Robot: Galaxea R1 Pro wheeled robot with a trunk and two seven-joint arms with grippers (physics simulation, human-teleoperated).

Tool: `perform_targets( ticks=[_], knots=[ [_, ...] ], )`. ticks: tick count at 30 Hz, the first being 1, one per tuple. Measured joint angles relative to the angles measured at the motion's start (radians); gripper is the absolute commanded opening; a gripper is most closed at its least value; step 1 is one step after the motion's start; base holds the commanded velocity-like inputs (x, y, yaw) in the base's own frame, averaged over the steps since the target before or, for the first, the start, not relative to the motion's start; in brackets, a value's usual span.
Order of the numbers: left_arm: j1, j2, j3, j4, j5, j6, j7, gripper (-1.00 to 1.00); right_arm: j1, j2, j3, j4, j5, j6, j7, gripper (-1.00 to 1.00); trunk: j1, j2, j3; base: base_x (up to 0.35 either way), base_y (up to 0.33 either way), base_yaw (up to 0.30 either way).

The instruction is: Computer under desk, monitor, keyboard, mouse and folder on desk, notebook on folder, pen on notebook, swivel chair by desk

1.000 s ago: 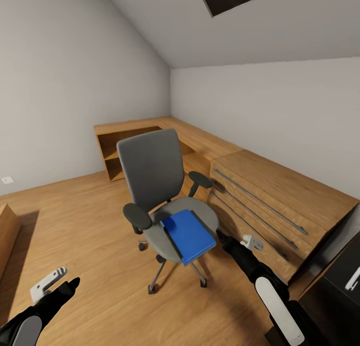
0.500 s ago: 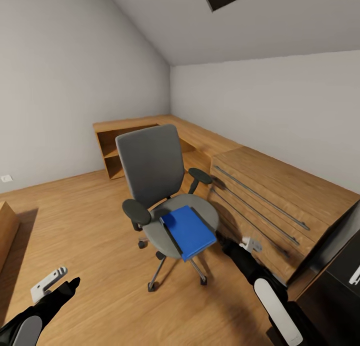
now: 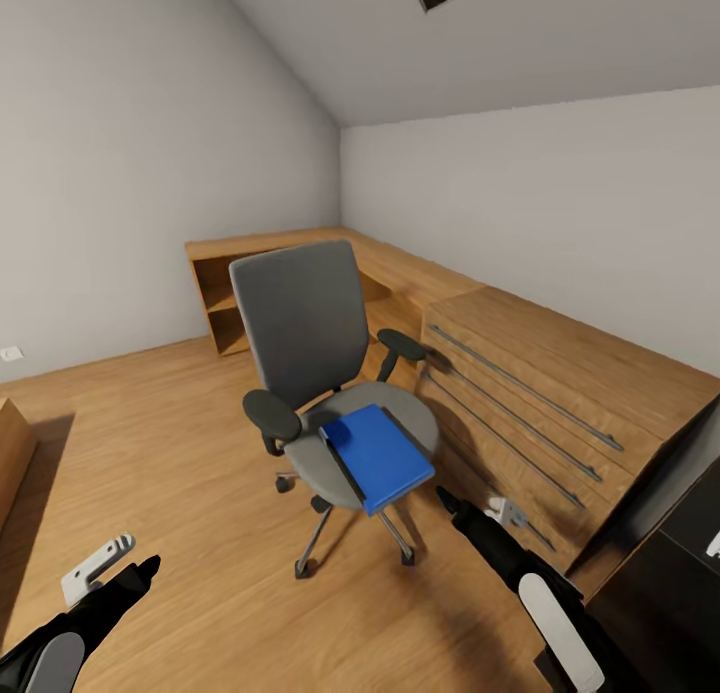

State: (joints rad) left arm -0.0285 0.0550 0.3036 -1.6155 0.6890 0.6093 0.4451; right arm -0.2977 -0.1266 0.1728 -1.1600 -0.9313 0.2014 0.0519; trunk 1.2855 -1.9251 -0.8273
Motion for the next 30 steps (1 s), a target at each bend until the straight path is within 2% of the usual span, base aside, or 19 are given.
perform_targets(
  ticks=[4,5,7,8,11,15,19,25,30],
  knots=[
    [0.0,-0.001,-0.001,0.0,0.0,0.0,0.0,1.0,-0.001,-0.001,-0.011,0.008,-0.005,0.018,0.005,1.0,0.015,-0.028,-0.013,0.0,0.0,0.0],
    [0.0,-0.001,-0.001,0.0,0.0,0.0,0.0,1.0,-0.002,-0.003,-0.032,0.011,-0.071,0.051,0.012,1.0,0.019,-0.035,-0.016,0.0,0.0,0.0],
    [0.0,-0.002,-0.001,0.0,0.0,0.0,0.0,1.0,-0.002,-0.004,-0.036,0.014,-0.104,0.067,0.021,1.0,0.027,-0.049,-0.022,0.0,0.0,0.0],
    [0.0,-0.002,-0.001,0.0,0.0,0.0,0.0,1.0,-0.003,-0.008,-0.039,0.026,-0.128,0.086,0.048,1.0,0.031,-0.056,-0.025,0.0,0.0,0.0],
    [0.0,-0.002,-0.001,0.0,0.0,0.0,0.0,1.0,-0.005,-0.013,-0.06,0.042,-0.145,0.12,0.088,1.0,0.042,-0.077,-0.034,0.0,0.0,0.0],
    [0.0,-0.002,-0.001,0.0,0.0,0.0,0.0,1.0,-0.005,-0.014,-0.08,0.047,-0.162,0.15,0.101,1.0,0.058,-0.105,-0.047,0.0,0.0,0.0],
    [0.0,-0.002,-0.001,0.0,0.0,0.0,0.0,1.0,-0.005,-0.014,-0.094,0.046,-0.224,0.167,0.105,1.0,0.073,-0.133,-0.06,0.0,0.0,0.0],
    [0.0,-0.003,-0.001,0.0,0.0,-0.001,0.0,1.0,-0.005,-0.015,-0.099,0.044,-0.25,0.169,0.108,1.0,0.096,-0.175,-0.078,0.0,0.0,0.0],
    [0.0,-0.004,-0.003,-0.001,0.0,0.0,0.0,1.0,-0.005,-0.015,-0.104,0.043,-0.251,0.165,0.129,1.0,0.115,-0.21,-0.094,0.0,0.0,0.0]
  ],
)
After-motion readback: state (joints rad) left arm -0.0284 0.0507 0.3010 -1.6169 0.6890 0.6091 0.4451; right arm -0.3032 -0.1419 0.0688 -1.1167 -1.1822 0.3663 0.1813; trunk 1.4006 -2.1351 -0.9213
